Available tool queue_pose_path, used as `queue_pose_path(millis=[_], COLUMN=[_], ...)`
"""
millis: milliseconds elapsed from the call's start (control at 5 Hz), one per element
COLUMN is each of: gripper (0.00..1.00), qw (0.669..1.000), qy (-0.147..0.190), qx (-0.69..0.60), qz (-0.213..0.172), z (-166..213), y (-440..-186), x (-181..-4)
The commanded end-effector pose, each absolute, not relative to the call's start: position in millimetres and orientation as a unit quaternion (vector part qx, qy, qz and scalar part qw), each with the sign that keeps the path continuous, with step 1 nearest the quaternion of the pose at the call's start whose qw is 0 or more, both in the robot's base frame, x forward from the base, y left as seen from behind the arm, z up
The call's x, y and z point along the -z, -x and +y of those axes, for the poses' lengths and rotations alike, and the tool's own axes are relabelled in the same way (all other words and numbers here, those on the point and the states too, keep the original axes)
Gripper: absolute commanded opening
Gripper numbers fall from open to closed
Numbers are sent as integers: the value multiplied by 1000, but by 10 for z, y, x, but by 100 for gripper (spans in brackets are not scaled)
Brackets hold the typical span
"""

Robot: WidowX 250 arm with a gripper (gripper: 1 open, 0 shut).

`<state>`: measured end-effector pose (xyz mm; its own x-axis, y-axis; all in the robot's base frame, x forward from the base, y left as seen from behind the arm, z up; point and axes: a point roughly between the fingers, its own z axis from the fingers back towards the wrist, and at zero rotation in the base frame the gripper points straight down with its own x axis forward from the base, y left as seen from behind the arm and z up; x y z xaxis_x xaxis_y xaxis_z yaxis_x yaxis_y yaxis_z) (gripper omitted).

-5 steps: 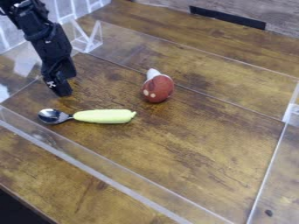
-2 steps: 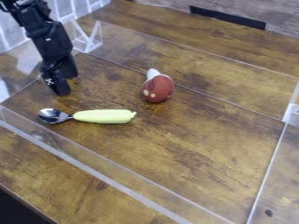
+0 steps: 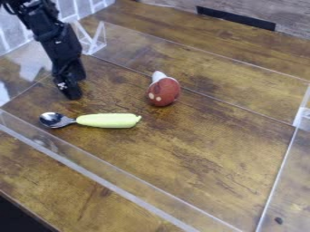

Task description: Move the green spoon to the left

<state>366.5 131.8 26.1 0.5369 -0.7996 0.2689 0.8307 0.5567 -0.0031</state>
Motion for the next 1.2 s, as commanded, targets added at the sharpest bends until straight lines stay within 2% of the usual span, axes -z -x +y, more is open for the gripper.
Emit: queue_pose_path(millis=[0, 400, 600, 800, 1000], gripper=[100, 100, 0, 100, 100], qw=[868, 870, 873, 876, 888], qy=[62, 82, 89, 96, 100], qx=[476, 471, 465, 457, 433], qz=[-127, -122, -120, -119, -119], z=[1187, 1061, 987, 915, 842], y=[-3638, -3555, -3546, -3539, -3507], x=[-426, -446, -450, -456, -457])
